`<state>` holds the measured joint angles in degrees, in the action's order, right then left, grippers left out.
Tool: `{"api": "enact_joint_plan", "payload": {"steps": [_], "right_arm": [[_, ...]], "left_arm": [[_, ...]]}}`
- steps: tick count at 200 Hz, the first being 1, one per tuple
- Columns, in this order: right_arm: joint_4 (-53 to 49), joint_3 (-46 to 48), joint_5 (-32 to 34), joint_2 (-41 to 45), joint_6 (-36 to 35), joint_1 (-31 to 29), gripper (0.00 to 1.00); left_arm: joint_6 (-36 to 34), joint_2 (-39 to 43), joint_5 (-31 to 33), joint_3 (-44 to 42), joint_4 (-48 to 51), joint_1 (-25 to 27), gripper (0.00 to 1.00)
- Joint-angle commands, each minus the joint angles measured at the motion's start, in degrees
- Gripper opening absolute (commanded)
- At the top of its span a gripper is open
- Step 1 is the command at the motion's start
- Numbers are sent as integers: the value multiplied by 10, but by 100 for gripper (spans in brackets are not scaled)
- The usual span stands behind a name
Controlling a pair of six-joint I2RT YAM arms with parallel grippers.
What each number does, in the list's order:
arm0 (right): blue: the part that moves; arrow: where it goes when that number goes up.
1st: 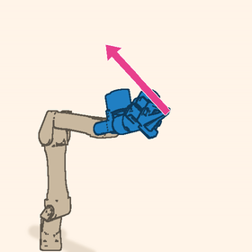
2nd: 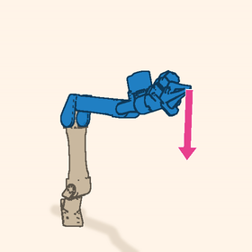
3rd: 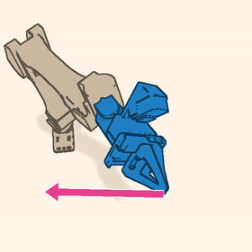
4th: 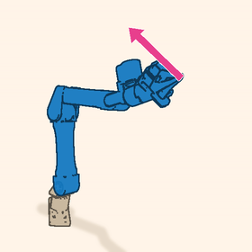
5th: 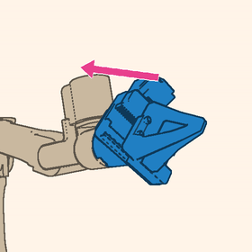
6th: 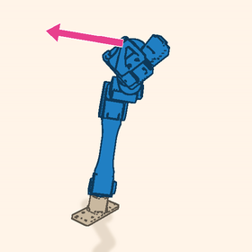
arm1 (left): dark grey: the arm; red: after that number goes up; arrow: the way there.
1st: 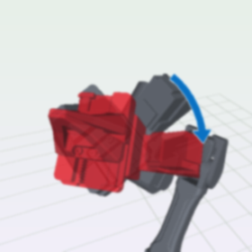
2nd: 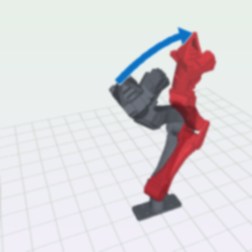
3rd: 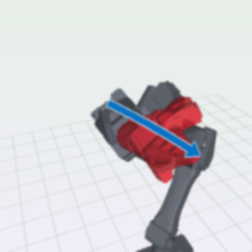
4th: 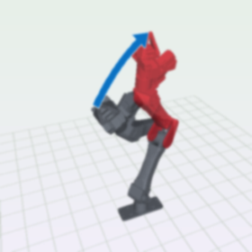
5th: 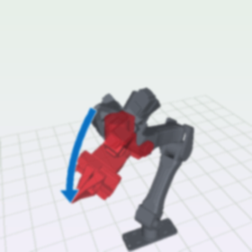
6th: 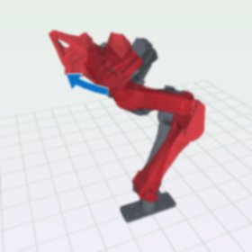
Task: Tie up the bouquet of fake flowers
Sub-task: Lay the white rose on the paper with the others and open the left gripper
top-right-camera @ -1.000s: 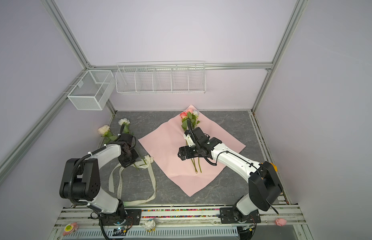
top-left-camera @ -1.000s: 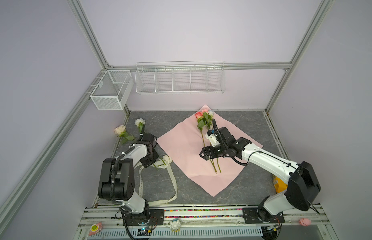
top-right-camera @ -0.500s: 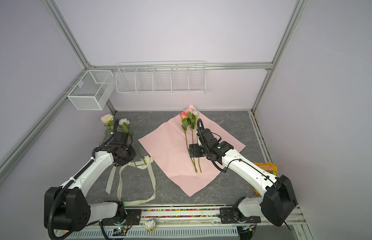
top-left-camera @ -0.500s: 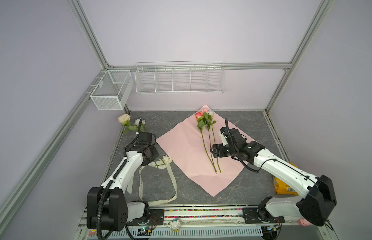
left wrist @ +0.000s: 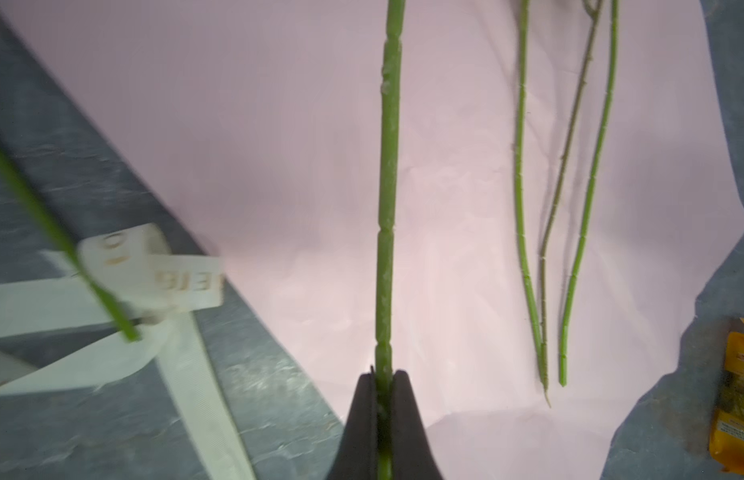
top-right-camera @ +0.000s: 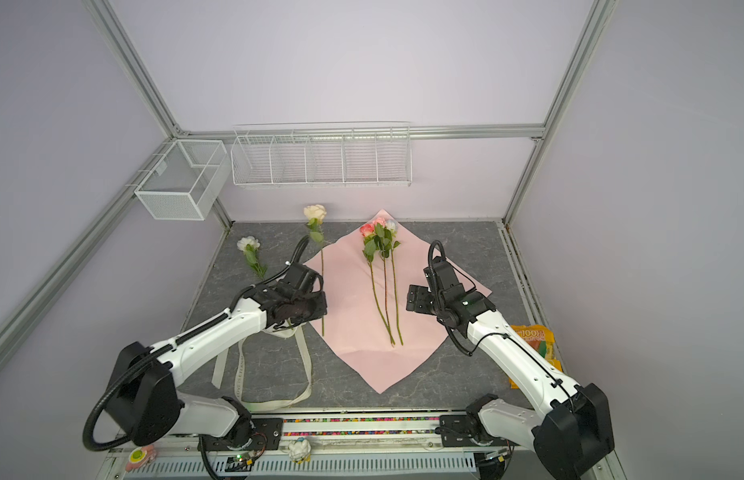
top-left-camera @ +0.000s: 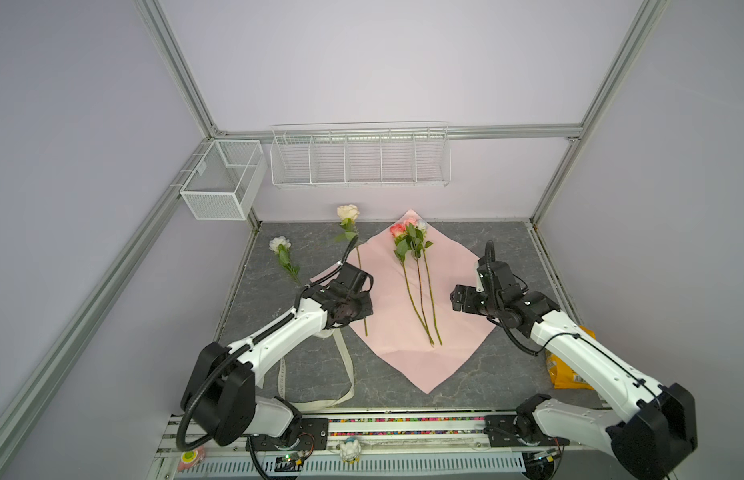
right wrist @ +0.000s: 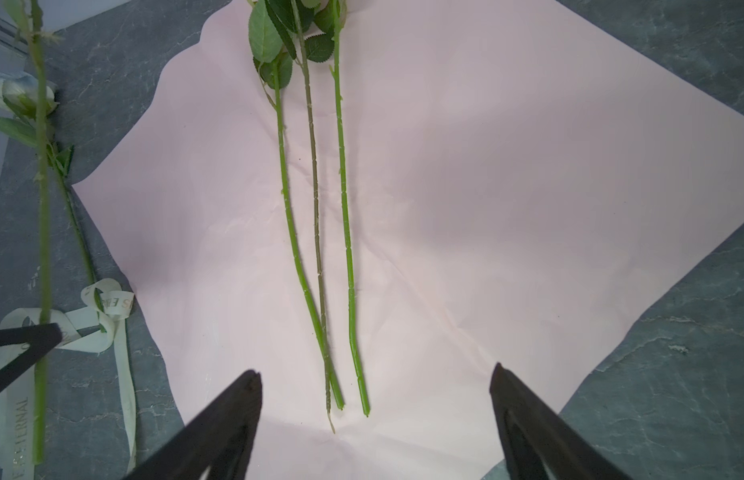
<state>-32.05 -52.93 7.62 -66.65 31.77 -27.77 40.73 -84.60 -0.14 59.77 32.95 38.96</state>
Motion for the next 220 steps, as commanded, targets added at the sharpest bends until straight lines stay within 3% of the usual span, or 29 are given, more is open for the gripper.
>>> {"api": "enact_joint_plan", "payload": {"steps": [1,36,62,97,174,193,220], "right_arm": [[1,19,-14,18,18,3,89],[0,22,-19,21,21,3,89],[0,22,-21,21,19,3,89],[2,22,-23,11,14,3,89],[2,18,-33,-6,12,3,89],[1,17,-34,-8,12,3,89],[3,19,-36,-7,15,3,89]], "left_arm": [[16,-70,-26,56,-51,34,0],[33,-167,-69,104,-95,64,0],[56,-199,-120,80,-172,67,0],[65,-233,-154,53,-200,68,0],[45,-231,-162,19,-181,70,0],[31,-216,-145,15,-166,74,10],[15,-218,-130,32,-137,74,13]]}}
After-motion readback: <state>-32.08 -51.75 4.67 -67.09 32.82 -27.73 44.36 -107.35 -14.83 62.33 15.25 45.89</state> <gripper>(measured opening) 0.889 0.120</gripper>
